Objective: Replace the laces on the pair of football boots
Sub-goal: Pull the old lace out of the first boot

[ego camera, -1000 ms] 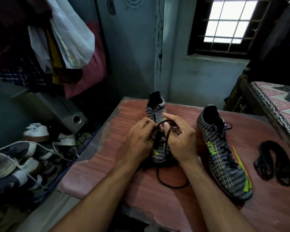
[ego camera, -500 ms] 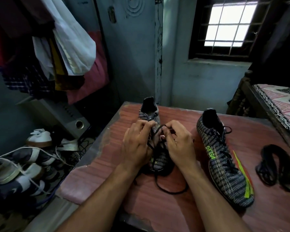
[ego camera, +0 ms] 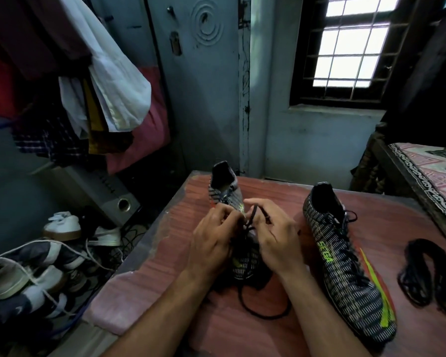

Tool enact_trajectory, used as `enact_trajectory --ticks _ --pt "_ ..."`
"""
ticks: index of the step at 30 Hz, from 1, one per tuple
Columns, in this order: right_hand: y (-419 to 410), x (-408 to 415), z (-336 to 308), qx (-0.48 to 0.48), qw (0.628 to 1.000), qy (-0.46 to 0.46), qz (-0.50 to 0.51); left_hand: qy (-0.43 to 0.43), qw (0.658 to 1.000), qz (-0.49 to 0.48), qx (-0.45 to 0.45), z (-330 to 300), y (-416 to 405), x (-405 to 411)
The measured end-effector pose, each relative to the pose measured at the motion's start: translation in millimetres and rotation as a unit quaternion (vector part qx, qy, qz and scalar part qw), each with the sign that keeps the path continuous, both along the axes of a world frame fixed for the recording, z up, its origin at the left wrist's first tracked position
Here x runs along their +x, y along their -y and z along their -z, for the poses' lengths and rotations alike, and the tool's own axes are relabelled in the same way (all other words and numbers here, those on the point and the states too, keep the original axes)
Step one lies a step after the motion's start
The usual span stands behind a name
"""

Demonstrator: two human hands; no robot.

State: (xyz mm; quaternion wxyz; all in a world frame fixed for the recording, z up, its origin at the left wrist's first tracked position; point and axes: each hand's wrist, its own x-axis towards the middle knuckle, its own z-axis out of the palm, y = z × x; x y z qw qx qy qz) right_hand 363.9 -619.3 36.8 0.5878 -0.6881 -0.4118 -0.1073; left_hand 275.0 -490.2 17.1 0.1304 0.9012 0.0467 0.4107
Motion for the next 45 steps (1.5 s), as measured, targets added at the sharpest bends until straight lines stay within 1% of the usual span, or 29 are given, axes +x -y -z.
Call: enact_trajectory --ticks 2,3,7,9,11,14,16,18,20,22,24,26,27,28,30,31,33,34,35,36,37,38,39,40,41,42,43,44,45 --pt "-2 2 1 -0.053 0.997 -0.047 -0.041 -0.001 1.0 -0.013 -0.007 0 1 -2" --pt "-3 4 2 -0.071 0.995 -0.049 -0.043 0.001 1.0 -0.013 -0.009 -1 1 -2" --pt "-2 11 9 -0.138 0.99 -0.011 -0.035 0.036 0.999 -0.008 -0.01 -1 1 -4" --pt "0 11 10 -0.148 0.988 -0.008 -0.046 0.048 0.998 -0.016 -0.023 1 2 -5" --pt "0 12 11 -0.139 0.989 0.014 -0.052 0.053 0.997 -0.027 -0.04 1 3 -6" --pt "-1 13 15 -0.13 0.988 0.068 -0.048 0.051 0.998 -0.023 -0.035 -1 4 -2" --pt "-1 12 16 -0.109 0.993 0.041 -0.021 0.039 0.998 -0.029 -0.025 -2 2 3" --pt "-1 9 13 -0.04 0.999 -0.001 0.013 0.021 0.999 -0.043 -0.013 -1 1 6" --pt "0 7 7 0.031 0.998 -0.019 0.054 0.015 0.999 -0.05 -0.012 0 0 9" --pt "2 9 3 0.054 0.994 -0.006 0.097 0.019 0.999 -0.035 -0.01 2 -2 11" --pt "4 9 1 0.058 0.992 0.01 0.113 0.026 0.999 0.007 -0.023 3 -3 11" --pt "3 7 0 0.053 0.994 -0.001 0.1 0.046 0.994 0.027 -0.094 1 -8 10" --pt "2 6 -1 0.048 0.996 -0.024 0.075 0.064 0.986 0.018 -0.154 -1 -10 8" --pt "1 5 0 0.042 0.997 -0.056 0.039 0.078 0.97 0.001 -0.231 -2 -12 6" --pt "1 4 0 0.02 0.991 -0.123 -0.057 0.075 0.915 0.015 -0.396 -10 -18 -2" --pt "2 4 -1 -0.001 0.981 -0.154 -0.117 0.056 0.896 0.033 -0.438 -14 -23 -9" --pt "8 5 -8 -0.048 0.946 -0.203 -0.248 -0.007 0.885 0.092 -0.456 -24 -35 -31" --pt "12 6 -12 -0.072 0.93 -0.208 -0.295 -0.054 0.879 0.127 -0.457 -31 -40 -45" --pt "16 9 -15 -0.094 0.92 -0.202 -0.323 -0.111 0.873 0.153 -0.449 -38 -45 -58" --pt "19 11 -17 -0.11 0.916 -0.193 -0.333 -0.171 0.876 0.155 -0.423 -43 -52 -71" --pt "20 12 -18 -0.119 0.92 -0.185 -0.325 -0.231 0.888 0.139 -0.373 -47 -59 -81" --pt "22 15 -18 -0.127 0.93 -0.175 -0.298 -0.276 0.906 0.108 -0.302 -48 -67 -87" --pt "22 16 -16 -0.134 0.943 -0.16 -0.259 -0.3 0.926 0.073 -0.217 -49 -73 -91" --pt "23 19 -13 -0.147 0.956 -0.134 -0.213 -0.299 0.943 0.04 -0.14 -48 -76 -91" --pt "22 20 -11 -0.162 0.966 -0.104 -0.172 -0.282 0.955 0.008 -0.091 -51 -76 -90" --pt "21 21 -8 -0.181 0.969 -0.081 -0.145 -0.248 0.966 -0.01 -0.076 -53 -70 -88" --pt "20 21 -6 -0.193 0.969 -0.071 -0.134 -0.21 0.974 -0.008 -0.089 -55 -61 -83" --pt "21 21 -5 -0.192 0.969 -0.074 -0.135 -0.19 0.977 0.006 -0.092 -59 -50 -78" --pt "22 23 -4 -0.181 0.969 -0.088 -0.144 -0.19 0.977 0.026 -0.09 -60 -38 -71"
